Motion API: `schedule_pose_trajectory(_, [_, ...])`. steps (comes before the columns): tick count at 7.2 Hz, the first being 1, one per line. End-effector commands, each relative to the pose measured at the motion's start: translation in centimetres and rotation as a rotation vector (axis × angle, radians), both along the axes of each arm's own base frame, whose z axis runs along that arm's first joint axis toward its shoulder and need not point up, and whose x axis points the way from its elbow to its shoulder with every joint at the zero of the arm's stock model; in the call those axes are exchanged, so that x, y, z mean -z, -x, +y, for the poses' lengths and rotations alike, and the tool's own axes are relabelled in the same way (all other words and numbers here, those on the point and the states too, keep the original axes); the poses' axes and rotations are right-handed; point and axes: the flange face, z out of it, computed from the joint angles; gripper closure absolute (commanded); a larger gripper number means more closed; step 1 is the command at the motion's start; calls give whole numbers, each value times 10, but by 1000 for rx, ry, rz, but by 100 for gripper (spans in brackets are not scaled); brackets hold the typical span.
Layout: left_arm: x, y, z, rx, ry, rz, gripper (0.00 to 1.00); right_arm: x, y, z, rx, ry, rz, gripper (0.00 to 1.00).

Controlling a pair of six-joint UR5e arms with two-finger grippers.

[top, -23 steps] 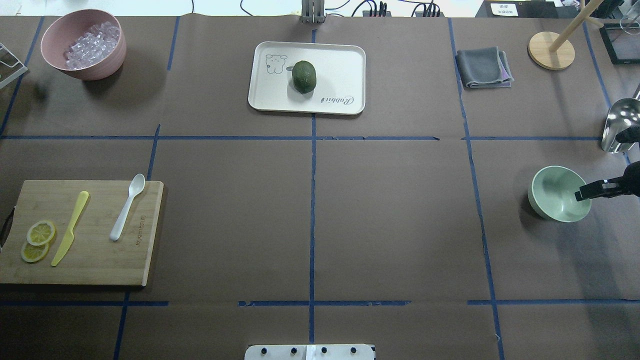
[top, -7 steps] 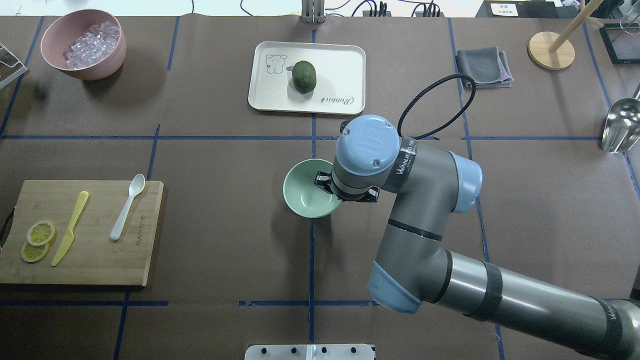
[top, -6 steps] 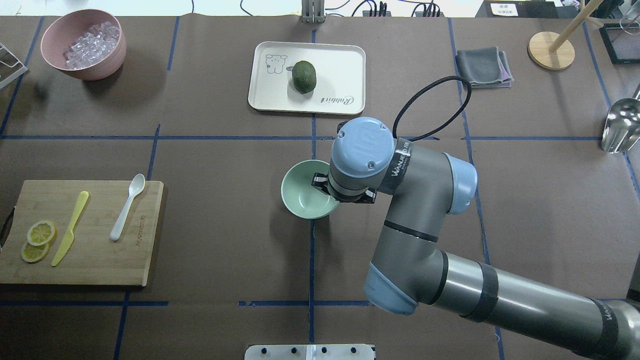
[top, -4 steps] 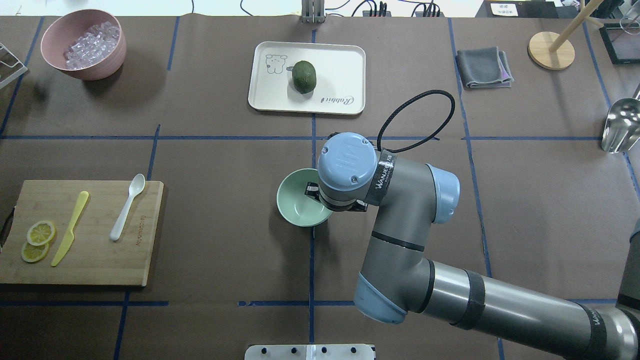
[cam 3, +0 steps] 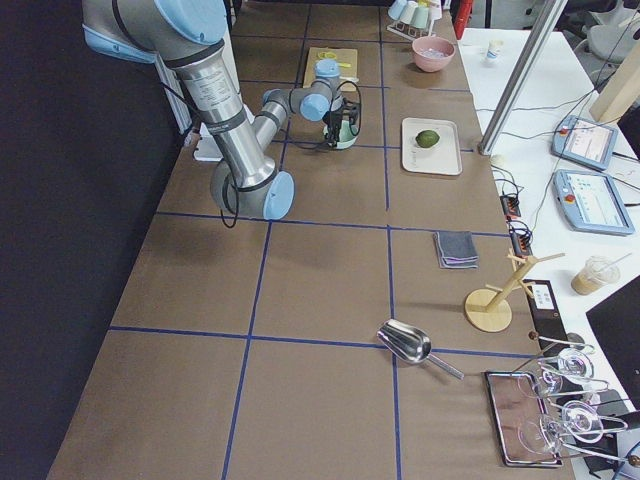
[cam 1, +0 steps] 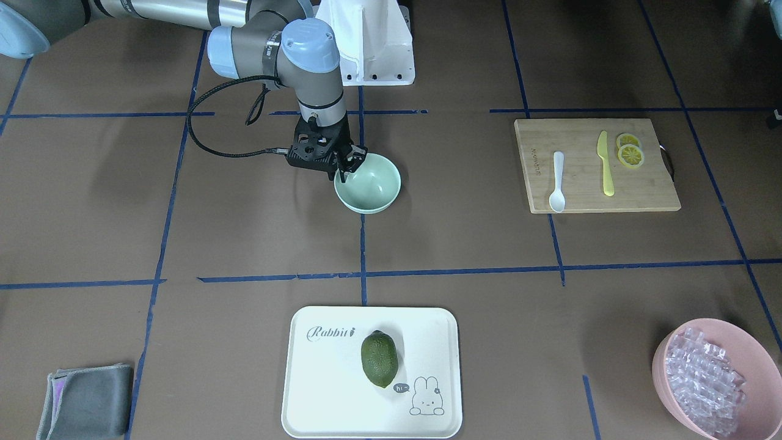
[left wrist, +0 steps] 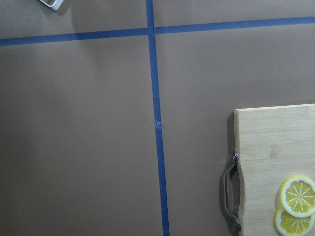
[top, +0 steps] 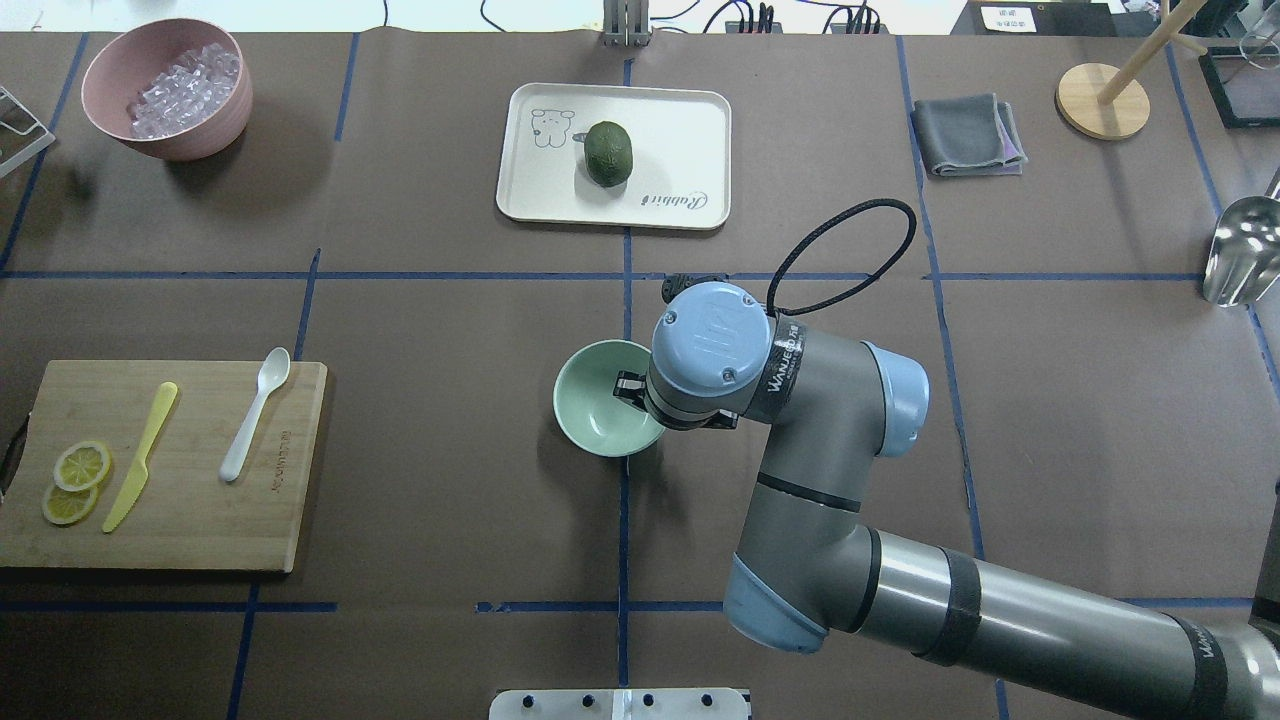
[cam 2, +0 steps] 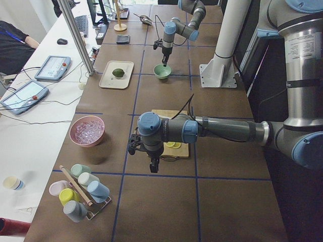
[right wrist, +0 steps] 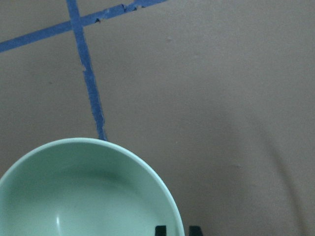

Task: Place spoon in bowl
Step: 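Release the green bowl and withdraw the right arm to rest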

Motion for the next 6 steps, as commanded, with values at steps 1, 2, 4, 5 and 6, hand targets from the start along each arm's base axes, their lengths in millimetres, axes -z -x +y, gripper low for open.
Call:
schedule_pose_trajectory(1, [1,-1,-1,-1,-2,0,0,11,-24,-14,-5,1,-30,0])
schedule_pose_trajectory(2, [3,0,-4,-1,-11,-5,0,12,-49,-33,44,3,-52,0])
schedule_pose_trajectory(4, [4,0,-5,-1,-19,-6,0,-9,-126,-80,134,-51,-47,0])
schedule_pose_trajectory(5, [6,-1,-5,-2,-24,-6,0,-28,-181,-104,185,-83,-19,0])
schedule_pose_trajectory(6, [10,-1,-7,-1,-31,-4,0,-47,-224,-117,236,-131,14,0])
